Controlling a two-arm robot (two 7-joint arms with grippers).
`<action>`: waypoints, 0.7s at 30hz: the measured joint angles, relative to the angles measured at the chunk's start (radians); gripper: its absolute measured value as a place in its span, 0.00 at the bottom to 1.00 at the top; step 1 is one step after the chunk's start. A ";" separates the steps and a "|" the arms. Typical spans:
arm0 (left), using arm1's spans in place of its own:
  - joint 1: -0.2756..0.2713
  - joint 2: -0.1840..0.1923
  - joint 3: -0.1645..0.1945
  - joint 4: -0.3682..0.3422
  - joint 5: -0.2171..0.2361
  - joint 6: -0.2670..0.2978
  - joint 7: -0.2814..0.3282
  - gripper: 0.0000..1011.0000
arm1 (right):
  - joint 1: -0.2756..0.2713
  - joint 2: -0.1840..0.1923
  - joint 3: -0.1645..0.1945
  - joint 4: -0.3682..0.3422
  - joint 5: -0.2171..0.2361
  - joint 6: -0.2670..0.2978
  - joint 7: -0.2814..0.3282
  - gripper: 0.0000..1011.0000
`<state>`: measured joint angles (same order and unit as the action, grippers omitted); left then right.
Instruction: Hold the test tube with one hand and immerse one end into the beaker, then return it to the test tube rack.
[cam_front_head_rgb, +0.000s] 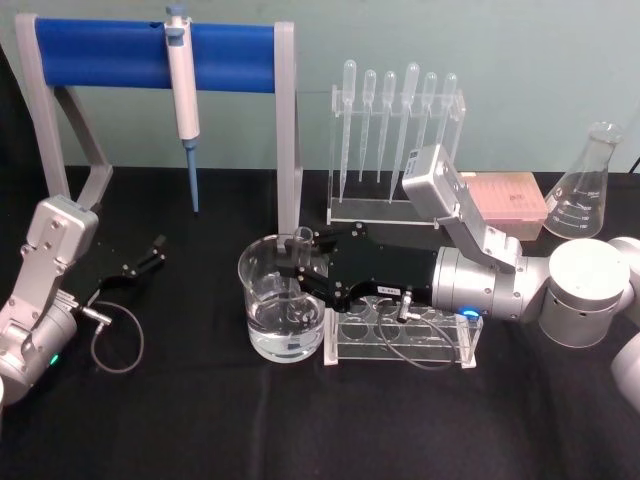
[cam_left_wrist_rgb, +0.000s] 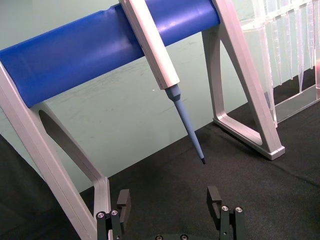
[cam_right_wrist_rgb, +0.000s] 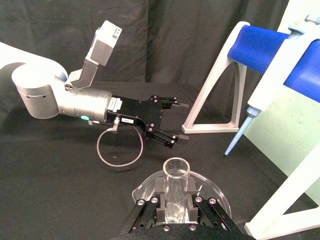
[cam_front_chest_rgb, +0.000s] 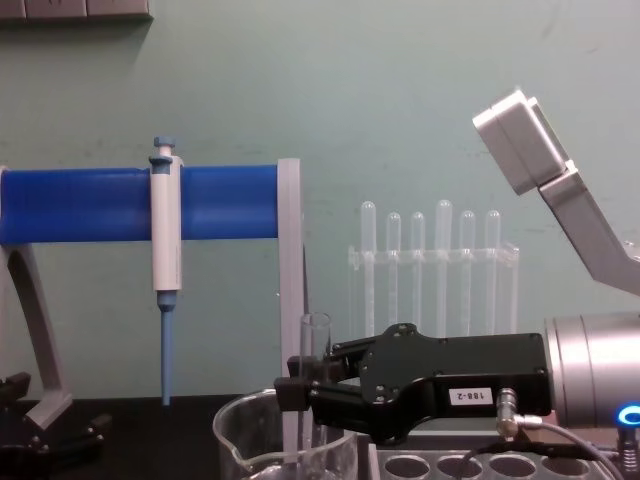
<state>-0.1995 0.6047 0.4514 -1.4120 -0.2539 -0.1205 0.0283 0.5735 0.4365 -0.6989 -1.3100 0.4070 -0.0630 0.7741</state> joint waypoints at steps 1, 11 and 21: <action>0.000 0.000 0.000 0.000 0.000 0.000 0.000 0.99 | 0.000 0.000 0.000 0.000 0.000 0.000 0.000 0.24; 0.000 0.000 0.000 0.000 0.000 0.000 0.000 0.99 | 0.000 0.000 0.000 0.000 0.000 0.000 0.000 0.24; 0.000 0.000 0.000 0.000 0.000 0.000 0.000 0.99 | 0.000 0.000 0.000 0.000 0.000 0.000 0.000 0.24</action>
<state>-0.1996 0.6047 0.4514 -1.4120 -0.2540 -0.1205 0.0283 0.5735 0.4365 -0.6989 -1.3099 0.4070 -0.0630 0.7741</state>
